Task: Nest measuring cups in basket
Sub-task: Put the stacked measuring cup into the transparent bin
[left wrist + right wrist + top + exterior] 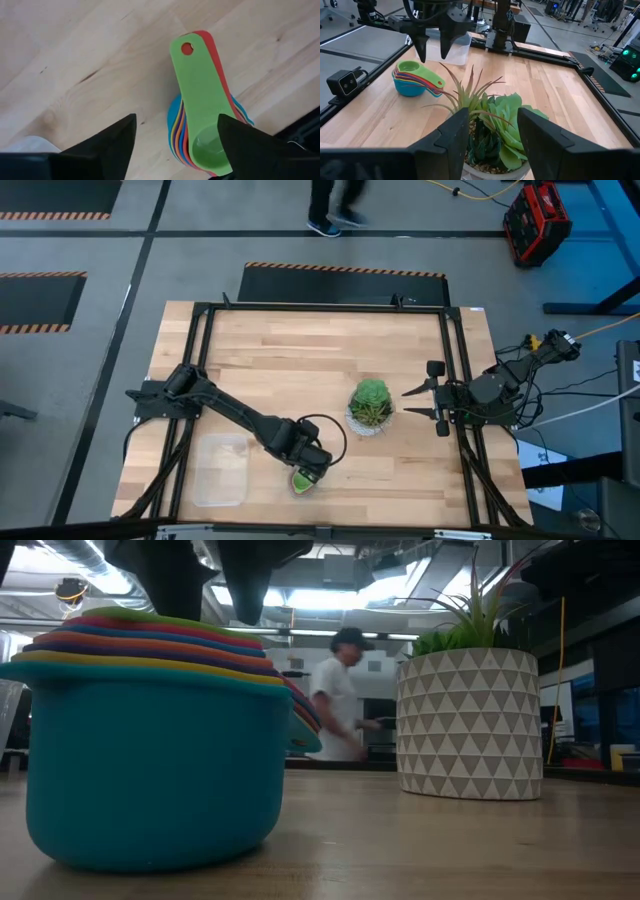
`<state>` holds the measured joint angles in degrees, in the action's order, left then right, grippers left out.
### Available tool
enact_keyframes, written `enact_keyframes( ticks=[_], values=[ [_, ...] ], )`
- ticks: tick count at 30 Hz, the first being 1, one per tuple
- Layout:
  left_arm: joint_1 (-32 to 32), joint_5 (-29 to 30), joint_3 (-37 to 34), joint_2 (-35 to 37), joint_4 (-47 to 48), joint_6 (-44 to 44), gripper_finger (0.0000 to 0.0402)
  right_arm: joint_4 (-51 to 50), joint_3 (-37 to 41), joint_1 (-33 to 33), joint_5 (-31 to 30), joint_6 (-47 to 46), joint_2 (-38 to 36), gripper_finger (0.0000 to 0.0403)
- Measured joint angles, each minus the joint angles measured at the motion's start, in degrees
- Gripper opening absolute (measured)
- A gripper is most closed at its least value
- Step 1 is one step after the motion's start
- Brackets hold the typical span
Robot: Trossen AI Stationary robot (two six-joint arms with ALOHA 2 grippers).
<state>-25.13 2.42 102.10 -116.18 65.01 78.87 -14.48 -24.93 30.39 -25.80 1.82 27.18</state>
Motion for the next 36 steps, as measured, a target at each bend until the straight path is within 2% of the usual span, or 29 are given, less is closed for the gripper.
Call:
enact_keyframes(
  ticks=[4, 9, 11, 20, 27, 36],
  values=[
    [0.01, 0.0, 0.0, 0.0, -0.02, 0.0, 0.0287, -0.01, 0.0, 0.0, -0.01, 0.0, 0.0, 0.0173],
    [1.25, 1.04, -0.01, 0.1, -1.05, 0.07, 0.0286, -0.02, 0.0, 0.0, 0.0, 0.0, -0.02, 0.0173],
    [1.76, 2.78, -0.11, 0.85, -1.67, -1.76, 0.0285, -0.04, 0.01, 0.0, 0.0, -0.02, -0.02, 0.0173],
    [4.8, 2.58, -0.02, 8.49, -2.23, -12.18, 0.0284, -0.32, 0.0, -0.02, 0.0, -0.1, 0.34, 0.0173],
    [6.97, 4.02, -0.04, 17.17, 5.43, -19.41, 0.0284, -0.14, 0.0, 0.0, 0.0, -0.24, 0.78, 0.0173],
    [10.23, 10.25, -0.04, 26.73, 20.14, -19.48, 0.0284, -0.02, 0.0, 0.0, 0.0, -0.24, 0.84, 0.0173]
  ],
)
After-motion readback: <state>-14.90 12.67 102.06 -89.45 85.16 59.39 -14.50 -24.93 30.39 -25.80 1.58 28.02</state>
